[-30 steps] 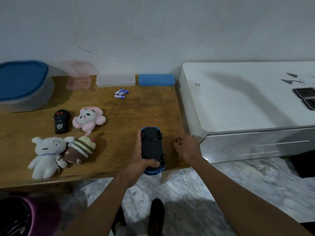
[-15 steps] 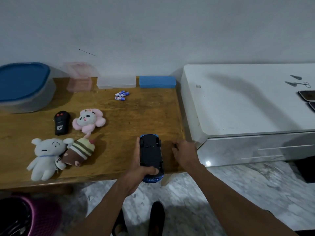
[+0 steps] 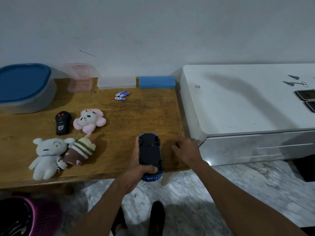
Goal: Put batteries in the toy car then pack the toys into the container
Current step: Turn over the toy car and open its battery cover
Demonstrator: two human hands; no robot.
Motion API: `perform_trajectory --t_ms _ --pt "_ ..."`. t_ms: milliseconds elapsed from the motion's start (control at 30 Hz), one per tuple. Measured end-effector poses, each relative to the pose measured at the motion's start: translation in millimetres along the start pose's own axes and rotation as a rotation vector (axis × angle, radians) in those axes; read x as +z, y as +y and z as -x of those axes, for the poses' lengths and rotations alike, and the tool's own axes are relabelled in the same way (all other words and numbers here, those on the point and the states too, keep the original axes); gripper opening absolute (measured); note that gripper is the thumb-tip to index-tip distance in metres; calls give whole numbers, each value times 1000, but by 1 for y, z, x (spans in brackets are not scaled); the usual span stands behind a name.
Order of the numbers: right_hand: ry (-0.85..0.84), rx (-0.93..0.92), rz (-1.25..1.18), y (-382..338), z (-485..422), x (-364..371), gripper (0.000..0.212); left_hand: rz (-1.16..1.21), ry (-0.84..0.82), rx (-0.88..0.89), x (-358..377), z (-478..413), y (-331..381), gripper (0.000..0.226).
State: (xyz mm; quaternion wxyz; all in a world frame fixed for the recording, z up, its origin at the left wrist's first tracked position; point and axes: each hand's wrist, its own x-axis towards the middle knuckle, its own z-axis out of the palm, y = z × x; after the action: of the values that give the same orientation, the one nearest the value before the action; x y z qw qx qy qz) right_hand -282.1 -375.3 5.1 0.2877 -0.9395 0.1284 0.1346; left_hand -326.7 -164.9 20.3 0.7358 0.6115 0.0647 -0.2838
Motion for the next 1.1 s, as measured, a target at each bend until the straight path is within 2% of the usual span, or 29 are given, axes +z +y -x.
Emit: perform_trajectory --t_ms 133,300,433,567,700,833,1033,1100 --pt "24 43 -78 -1 -3 -15 31 -9 -12 18 -5 0 8 123" --pt "97 72 -51 -16 -4 -33 24 -22 -14 36 -14 0 21 121" --pt "127 -119 -76 -64 -2 -54 18 -36 -5 70 -22 -4 38 124" --pt "100 -366 -93 -125 2 -65 10 -150 -7 159 -32 -13 64 114" --pt "43 -476 7 -166 -1 -58 23 -123 -19 137 -54 -23 87 130" --pt "26 -491 112 -195 -6 -48 37 -114 -73 173 -82 -31 104 125" --pt "11 -491 147 -229 -14 -38 35 -115 -152 184 -113 -37 122 123" --pt "8 -470 125 -238 -14 -35 37 -114 -145 149 -123 -40 126 128"
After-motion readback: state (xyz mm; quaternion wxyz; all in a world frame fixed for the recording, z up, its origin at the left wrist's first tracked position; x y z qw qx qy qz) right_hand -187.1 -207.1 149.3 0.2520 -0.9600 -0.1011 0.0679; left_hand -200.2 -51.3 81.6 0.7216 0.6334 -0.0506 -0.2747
